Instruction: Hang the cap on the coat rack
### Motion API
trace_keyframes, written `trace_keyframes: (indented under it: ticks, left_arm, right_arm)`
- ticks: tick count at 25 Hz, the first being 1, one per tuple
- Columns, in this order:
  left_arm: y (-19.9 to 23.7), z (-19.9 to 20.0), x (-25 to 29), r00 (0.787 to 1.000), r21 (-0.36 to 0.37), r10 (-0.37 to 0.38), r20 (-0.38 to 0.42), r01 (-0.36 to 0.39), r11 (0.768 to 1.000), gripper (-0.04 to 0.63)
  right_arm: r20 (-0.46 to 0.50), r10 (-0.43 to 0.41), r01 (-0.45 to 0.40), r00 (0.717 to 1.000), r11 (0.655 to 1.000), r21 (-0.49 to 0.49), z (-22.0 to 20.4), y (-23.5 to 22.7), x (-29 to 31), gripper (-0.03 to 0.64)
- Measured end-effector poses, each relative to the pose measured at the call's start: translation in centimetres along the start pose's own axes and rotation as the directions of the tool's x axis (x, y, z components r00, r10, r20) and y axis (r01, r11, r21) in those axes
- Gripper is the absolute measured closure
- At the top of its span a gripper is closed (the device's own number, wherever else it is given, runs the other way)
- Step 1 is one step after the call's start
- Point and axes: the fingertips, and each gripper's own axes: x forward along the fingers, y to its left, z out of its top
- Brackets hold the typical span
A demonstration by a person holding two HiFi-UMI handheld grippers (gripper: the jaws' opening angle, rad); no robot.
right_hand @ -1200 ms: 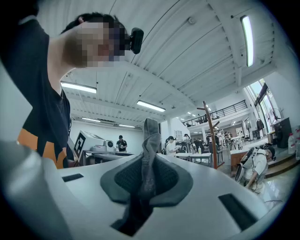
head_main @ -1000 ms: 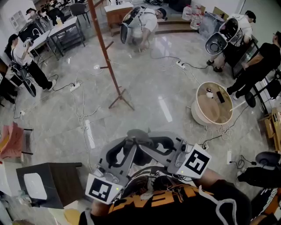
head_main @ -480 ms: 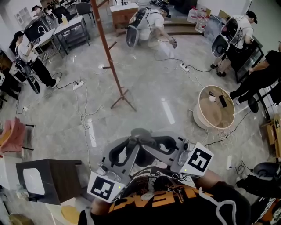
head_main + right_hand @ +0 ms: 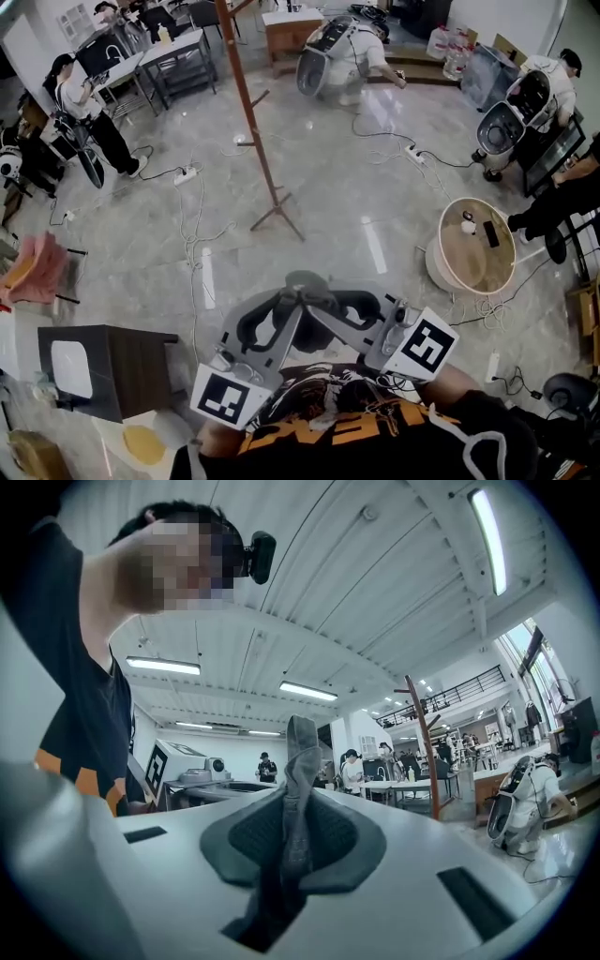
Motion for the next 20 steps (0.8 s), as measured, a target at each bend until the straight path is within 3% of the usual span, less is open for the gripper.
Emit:
trace_keyframes:
  ticks: [9,20]
  left_arm:
    - [4.6,-0.5,0.8,0.999,0.014,0.012,0.031,-0.013,1.000,0.497]
    - [15.6,2.3,3.7,0.996,0.052,-0.062,0.065,0.059,0.997,0.497]
  right_arm:
    - [-0.006,0.023,-0.024,1.000,1.000,-0.014,-1.2,-2.4,3.9,0.551]
    - [0.003,-0.026,0.026,1.000,0.998,-0.057,0.0,-8.9,13.5,0.551]
